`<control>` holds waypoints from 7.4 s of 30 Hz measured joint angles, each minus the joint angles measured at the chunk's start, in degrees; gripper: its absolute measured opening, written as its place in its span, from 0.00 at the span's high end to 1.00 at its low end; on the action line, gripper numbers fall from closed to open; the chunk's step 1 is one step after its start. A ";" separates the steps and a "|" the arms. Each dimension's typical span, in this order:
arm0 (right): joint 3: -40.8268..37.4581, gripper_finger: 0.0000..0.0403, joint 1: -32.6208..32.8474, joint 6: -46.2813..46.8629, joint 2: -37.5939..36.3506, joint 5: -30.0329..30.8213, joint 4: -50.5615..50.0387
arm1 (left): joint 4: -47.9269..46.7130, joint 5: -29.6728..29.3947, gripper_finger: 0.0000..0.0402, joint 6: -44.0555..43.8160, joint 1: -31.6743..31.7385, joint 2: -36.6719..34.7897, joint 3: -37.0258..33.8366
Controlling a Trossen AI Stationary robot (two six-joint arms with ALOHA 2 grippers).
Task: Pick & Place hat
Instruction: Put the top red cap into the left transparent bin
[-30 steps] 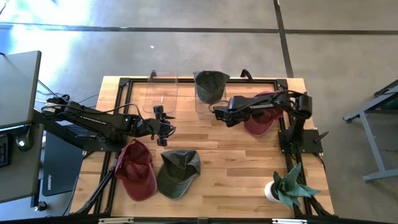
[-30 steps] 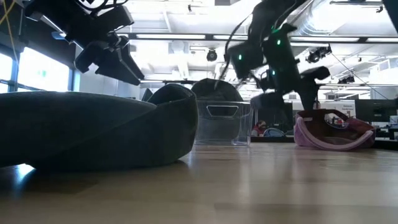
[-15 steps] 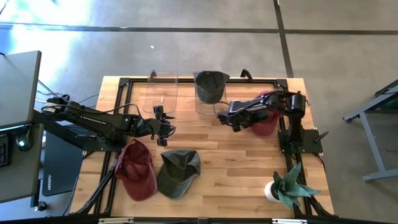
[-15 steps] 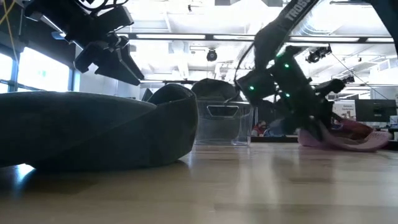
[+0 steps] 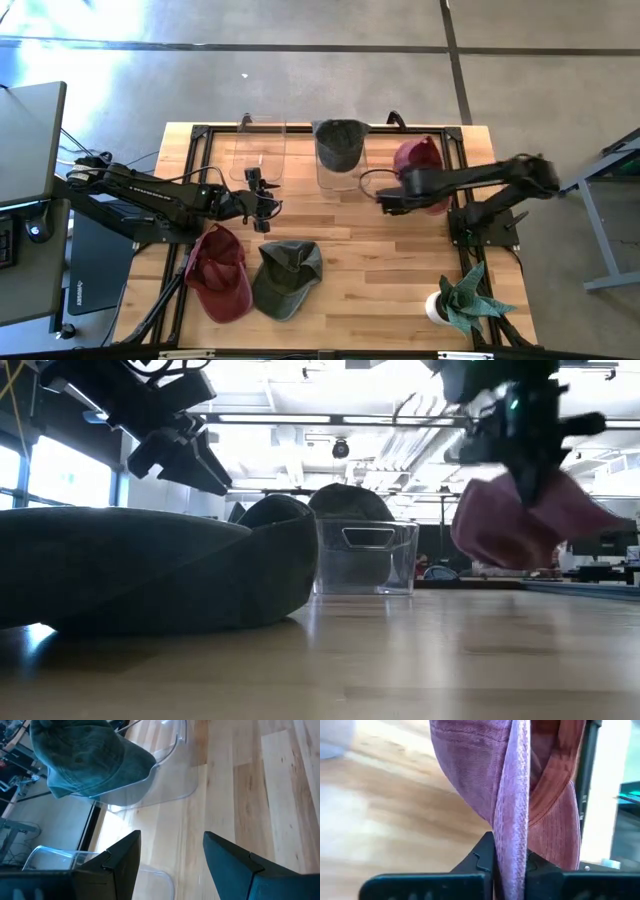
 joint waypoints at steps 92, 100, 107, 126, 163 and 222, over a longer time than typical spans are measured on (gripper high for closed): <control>-33.64 0.96 21.75 -70.63 -13.61 -13.34 117.37 | 17.54 25.13 0.99 17.09 -8.02 17.80 25.26; -33.64 0.96 21.75 -70.70 -13.61 -13.57 116.15 | 4.68 69.95 1.00 7.22 -1.31 17.81 29.86; -33.64 0.97 21.73 -70.14 -13.61 -13.29 116.10 | -3.59 56.86 1.00 8.76 -4.60 15.79 35.46; -33.65 0.96 21.73 -69.91 -13.61 -12.07 114.41 | 3.70 48.12 1.00 13.55 -7.10 28.53 40.54; -33.66 0.96 21.75 -67.10 -13.61 -12.08 111.36 | -26.15 20.65 1.00 22.83 -7.97 25.24 38.03; -33.68 0.97 21.73 -67.04 -13.59 -10.03 110.04 | -19.88 40.47 0.20 -4.24 -8.84 26.32 42.71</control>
